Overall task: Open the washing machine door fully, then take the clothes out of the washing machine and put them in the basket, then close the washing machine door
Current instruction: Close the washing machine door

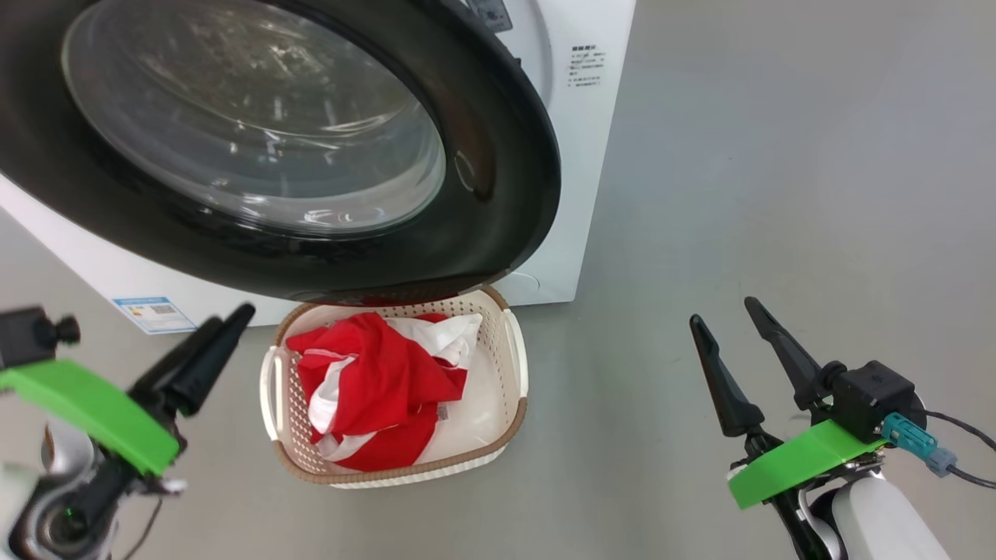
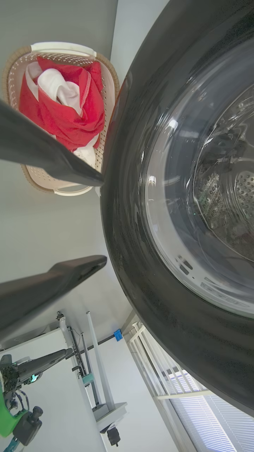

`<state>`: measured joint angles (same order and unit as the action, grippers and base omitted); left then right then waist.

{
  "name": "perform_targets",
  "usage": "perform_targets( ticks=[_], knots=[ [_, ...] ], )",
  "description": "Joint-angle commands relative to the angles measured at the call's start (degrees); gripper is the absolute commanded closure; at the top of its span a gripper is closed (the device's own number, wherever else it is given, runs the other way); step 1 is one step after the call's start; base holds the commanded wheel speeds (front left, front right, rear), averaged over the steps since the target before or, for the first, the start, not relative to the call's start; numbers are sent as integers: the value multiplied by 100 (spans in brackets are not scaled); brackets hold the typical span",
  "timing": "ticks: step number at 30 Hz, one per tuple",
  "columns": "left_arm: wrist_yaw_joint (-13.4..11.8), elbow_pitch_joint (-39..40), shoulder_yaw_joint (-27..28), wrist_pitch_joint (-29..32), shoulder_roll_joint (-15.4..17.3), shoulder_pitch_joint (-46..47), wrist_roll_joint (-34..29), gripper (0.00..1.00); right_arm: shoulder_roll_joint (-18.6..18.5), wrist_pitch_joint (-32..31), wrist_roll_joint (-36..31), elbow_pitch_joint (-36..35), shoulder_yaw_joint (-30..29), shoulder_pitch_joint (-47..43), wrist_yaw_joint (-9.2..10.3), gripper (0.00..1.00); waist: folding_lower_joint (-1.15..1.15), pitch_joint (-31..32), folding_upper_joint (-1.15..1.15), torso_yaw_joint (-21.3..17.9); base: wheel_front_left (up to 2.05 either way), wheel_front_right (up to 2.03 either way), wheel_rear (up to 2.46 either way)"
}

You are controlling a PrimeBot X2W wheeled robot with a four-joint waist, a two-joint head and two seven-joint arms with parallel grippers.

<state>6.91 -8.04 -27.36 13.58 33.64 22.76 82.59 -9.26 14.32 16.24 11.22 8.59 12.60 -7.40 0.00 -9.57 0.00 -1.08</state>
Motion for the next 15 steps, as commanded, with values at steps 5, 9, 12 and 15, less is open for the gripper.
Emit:
perform_targets(
  ticks=[5, 9, 12, 15],
  knots=[
    [58, 24, 34, -555, 352, -334, -145, 0, -57, 68, -1, -109, 104, -189, -9, 0, 0, 95, 0, 64, 0, 0, 0],
    [58, -92, -73, -906, 351, -585, -200, 0, -68, 68, 9, -84, 103, -237, -9, 0, 0, 148, 0, 21, 0, 0, 0],
    [58, -211, -144, -1272, 348, -812, -232, 0, -80, 68, 19, -72, 81, -299, -9, 0, 0, 184, 0, -37, 0, 0, 0],
    [58, -339, -207, -1637, 331, -1003, -263, 0, -93, 68, 26, -70, 47, -353, -9, 0, 0, 206, 0, -114, 0, 0, 0]
  ],
)
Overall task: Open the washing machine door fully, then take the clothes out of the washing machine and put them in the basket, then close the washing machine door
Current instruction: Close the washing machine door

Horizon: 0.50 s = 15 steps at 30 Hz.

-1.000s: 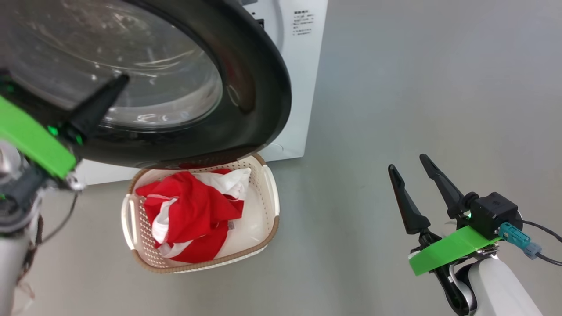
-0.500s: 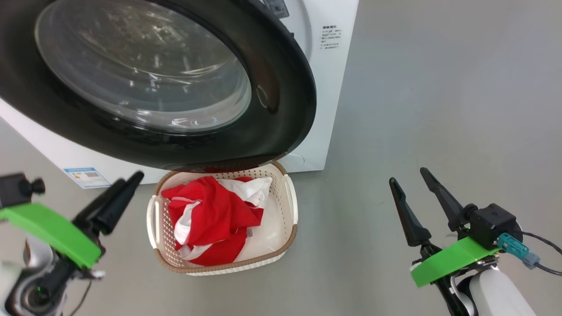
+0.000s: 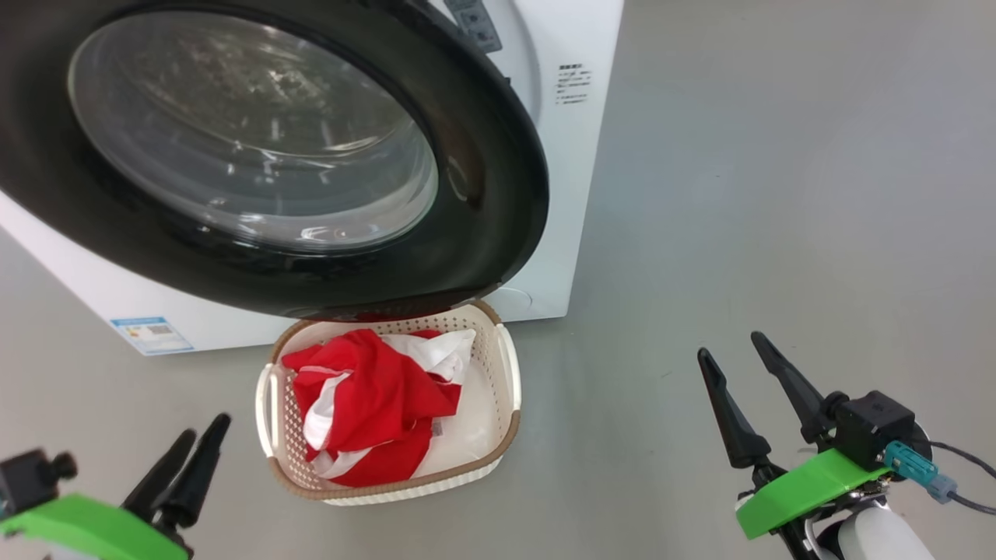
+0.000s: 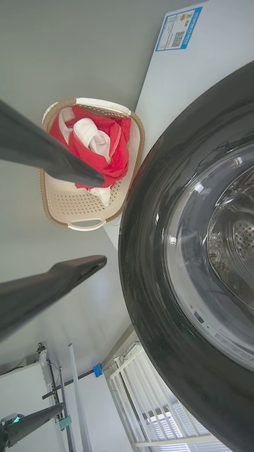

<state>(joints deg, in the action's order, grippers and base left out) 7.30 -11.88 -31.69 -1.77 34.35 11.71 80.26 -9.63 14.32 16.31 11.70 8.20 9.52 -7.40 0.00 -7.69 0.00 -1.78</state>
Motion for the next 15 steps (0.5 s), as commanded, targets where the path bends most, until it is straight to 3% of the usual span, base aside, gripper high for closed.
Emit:
perform_targets(
  ticks=[1, 8, 15],
  knots=[
    [19, -17, 209, -231, 269, 44, -67, 0, -61, 68, 22, -115, 77, -58, -9, 0, 0, 29, 0, -78, 0, 0, 0],
    [19, -566, 170, -1122, 129, -147, -383, 0, -96, 68, 32, -121, -24, -187, -9, 0, 0, 64, 0, -217, 0, 0, 0],
    [19, -979, 531, -1317, -220, -223, -1158, 0, -110, 68, 40, -104, -71, -258, -9, 0, 0, 132, 0, -292, 0, 0, 0]
  ],
)
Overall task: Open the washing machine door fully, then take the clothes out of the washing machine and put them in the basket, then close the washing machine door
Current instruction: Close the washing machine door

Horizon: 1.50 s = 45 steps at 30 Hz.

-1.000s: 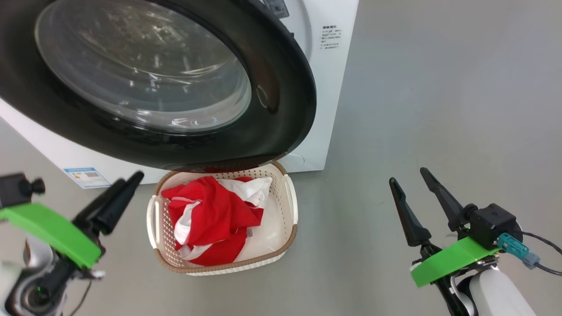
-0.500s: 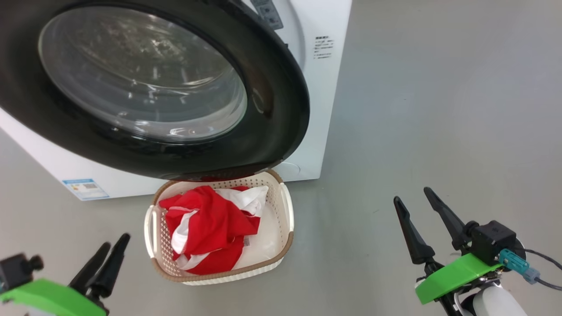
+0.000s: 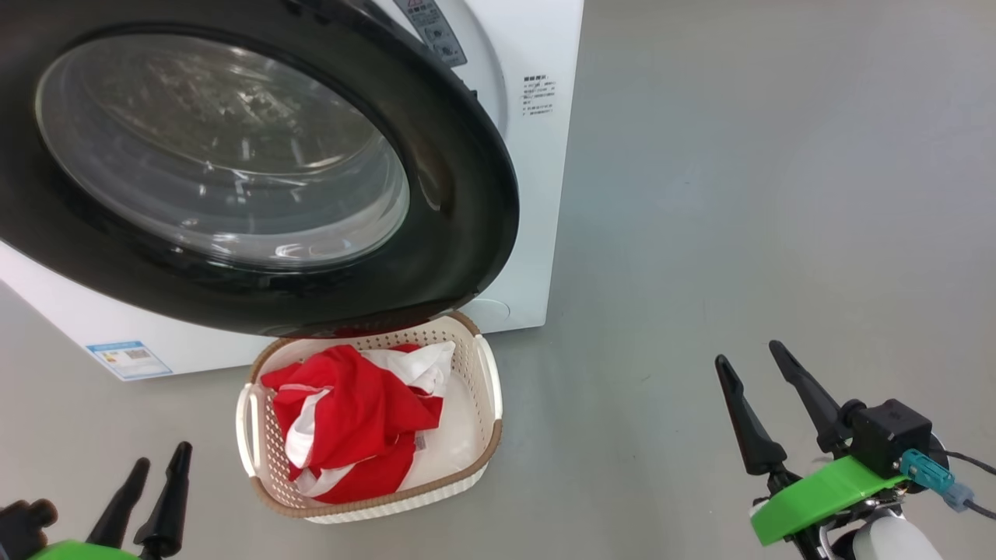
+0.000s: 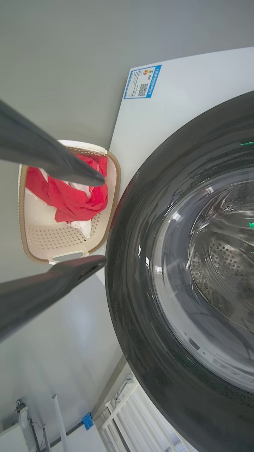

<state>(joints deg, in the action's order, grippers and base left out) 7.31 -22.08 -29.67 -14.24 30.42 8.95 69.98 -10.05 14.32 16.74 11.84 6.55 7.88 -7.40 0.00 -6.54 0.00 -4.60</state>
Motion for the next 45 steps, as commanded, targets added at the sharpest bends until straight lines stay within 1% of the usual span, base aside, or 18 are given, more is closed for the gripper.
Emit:
perform_targets(
  ticks=[1, 8, 13, 18, 22, 23, 28, 38, 45],
  knots=[
    [18, 8, 473, -71, 105, 21, -351, 0, -74, 68, -2, -118, 85, -104, -9, 0, 0, 34, 0, -15, 0, 0, 0],
    [18, 167, 1574, -74, -578, -403, -1747, 0, -115, 68, 2, -133, 10, -166, -9, 0, 0, 116, 0, -26, 0, 0, 0],
    [18, 585, 2376, -75, -1065, -705, -2884, 0, -124, 68, 1, -138, -27, -180, -9, 0, 0, 143, 0, -21, 0, 0, 0],
    [18, 1030, 2898, -75, -1499, -969, -3893, 0, -114, 68, 16, -122, -29, -180, -9, 0, 0, 201, 0, -15, 0, 0, 0],
    [18, 1367, 3219, -75, -1800, -1125, -4507, 0, -121, 68, 27, -116, -26, -203, -9, 0, 0, 258, 0, 9, 0, 0, 0],
    [18, 1367, 3219, -75, -1800, -1125, -4507, 0, -121, 68, 27, -116, -26, -203, -9, 0, 0, 258, 0, 9, 0, 0, 0],
    [18, 1626, 3359, -75, -2032, -1284, -4865, 0, -145, 68, 36, -121, -29, -238, -9, 0, 0, 302, 0, 39, 0, 0, 0],
    [18, 1581, 3325, -75, -2152, -1359, -5061, 0, -150, 68, 48, -117, -55, -292, -9, 0, 0, 337, 0, 91, 0, 0, 0],
    [18, 1610, 3305, -75, -2164, -1347, -5094, 0, -156, 68, 34, -145, -61, -286, -9, 0, 0, 308, 0, 121, 0, 0, 0]
  ],
)
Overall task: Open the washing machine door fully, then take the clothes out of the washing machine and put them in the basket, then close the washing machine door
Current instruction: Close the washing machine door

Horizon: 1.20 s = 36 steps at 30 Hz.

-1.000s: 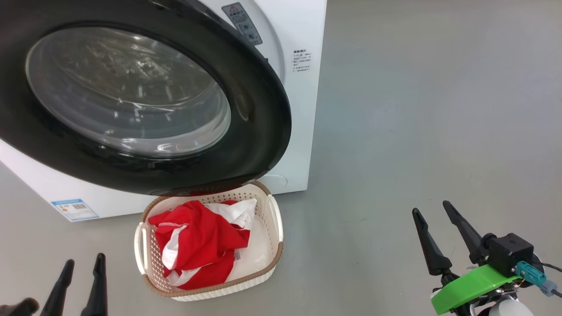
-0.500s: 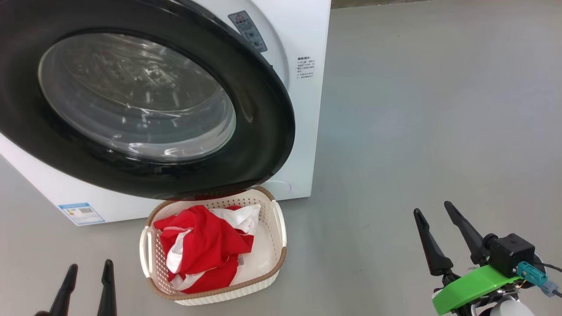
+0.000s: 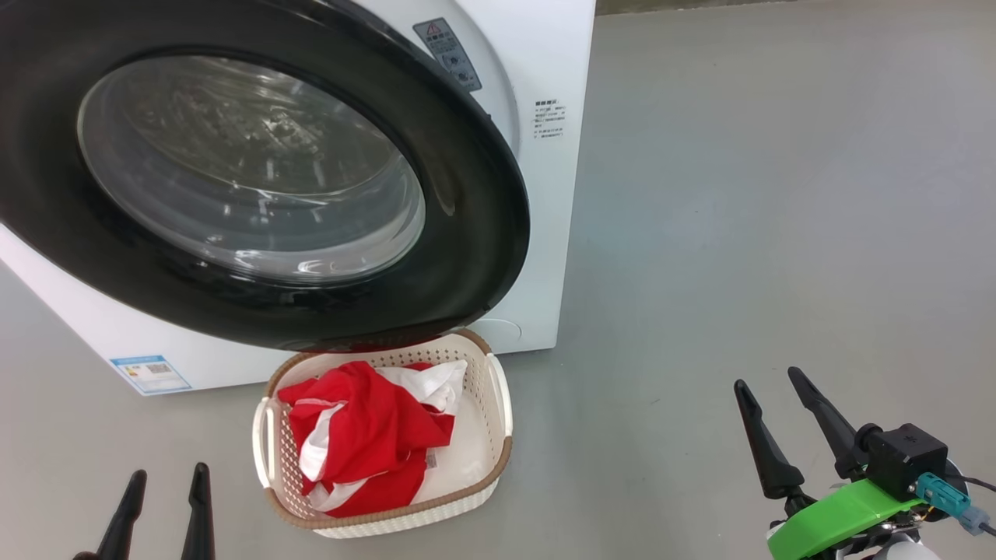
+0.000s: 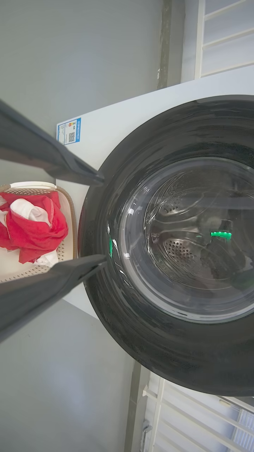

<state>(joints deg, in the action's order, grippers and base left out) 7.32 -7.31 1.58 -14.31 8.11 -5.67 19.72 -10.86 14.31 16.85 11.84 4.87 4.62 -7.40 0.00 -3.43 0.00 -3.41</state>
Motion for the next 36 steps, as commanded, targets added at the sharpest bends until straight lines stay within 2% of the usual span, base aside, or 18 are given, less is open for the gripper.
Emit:
perform_targets(
  ticks=[1, 23, 24, 25, 26, 36],
  knots=[
    [17, 144, 182, -69, 68, 117, -73, 0, -75, 69, 19, -149, 106, 44, -9, 0, 0, -6, 0, 7, 0, 0, 0],
    [17, 224, 125, -69, 62, 167, -94, 0, -77, 69, 0, -184, 99, 84, -9, 0, 0, -41, 0, 61, 0, 0, 0],
    [17, 231, 124, -69, 62, 174, -95, 0, -76, 69, 1, -183, 99, 87, -9, 42, 0, -46, 0, 70, 0, 0, 0],
    [17, 236, 123, -69, 63, 182, -95, 0, -75, 69, 4, -184, 99, 91, -9, 65, 0, -52, 0, 78, 0, 0, 0],
    [17, 247, 125, -69, 62, 191, -95, 0, -75, 69, 8, -185, 98, 95, -9, 98, 0, -58, 0, 88, 0, 0, 0],
    [17, 355, 133, -69, -27, 353, -108, 0, -19, 69, 59, -187, 185, 374, -9, 100, 0, -171, 0, 311, 0, 0, 0]
  ],
)
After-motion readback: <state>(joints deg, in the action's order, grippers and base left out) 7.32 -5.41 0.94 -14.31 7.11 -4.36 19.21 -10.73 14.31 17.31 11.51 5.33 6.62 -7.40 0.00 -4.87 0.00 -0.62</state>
